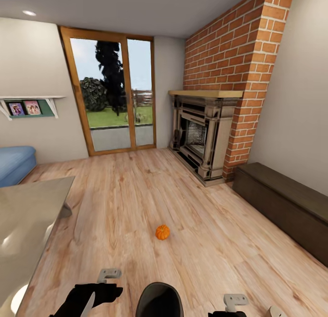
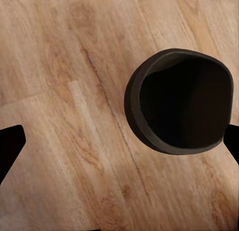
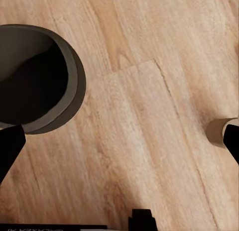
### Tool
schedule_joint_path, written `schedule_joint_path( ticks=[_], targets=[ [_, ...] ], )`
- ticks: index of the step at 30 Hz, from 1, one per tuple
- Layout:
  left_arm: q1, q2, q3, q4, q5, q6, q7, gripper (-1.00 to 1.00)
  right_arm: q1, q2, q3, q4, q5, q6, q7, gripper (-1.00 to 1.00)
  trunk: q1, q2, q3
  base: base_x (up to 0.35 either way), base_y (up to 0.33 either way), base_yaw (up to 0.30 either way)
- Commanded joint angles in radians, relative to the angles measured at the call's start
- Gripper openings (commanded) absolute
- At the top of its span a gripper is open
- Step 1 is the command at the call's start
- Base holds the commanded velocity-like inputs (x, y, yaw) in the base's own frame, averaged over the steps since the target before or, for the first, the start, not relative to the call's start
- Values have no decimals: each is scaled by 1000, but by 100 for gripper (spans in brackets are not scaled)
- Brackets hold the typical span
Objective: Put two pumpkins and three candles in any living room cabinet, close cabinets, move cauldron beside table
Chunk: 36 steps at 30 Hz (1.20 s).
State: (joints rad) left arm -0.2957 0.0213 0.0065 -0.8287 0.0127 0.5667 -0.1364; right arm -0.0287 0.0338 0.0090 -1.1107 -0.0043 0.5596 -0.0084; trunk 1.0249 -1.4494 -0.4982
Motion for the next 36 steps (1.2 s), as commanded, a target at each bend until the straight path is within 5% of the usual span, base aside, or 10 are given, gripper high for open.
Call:
schedule_joint_path(
  ticks=[1,36],
  targets=[
    [0,0,1,-1,1,5,-3,100,-1,0,1,-1,0,5,-1,100,0,-1,-1,146,0,0],
    [0,2,2,9,-3,-21,-3,100,0,1,8,-1,0,5,-1,100,0,-1,-15,130,25,0]
  ],
)
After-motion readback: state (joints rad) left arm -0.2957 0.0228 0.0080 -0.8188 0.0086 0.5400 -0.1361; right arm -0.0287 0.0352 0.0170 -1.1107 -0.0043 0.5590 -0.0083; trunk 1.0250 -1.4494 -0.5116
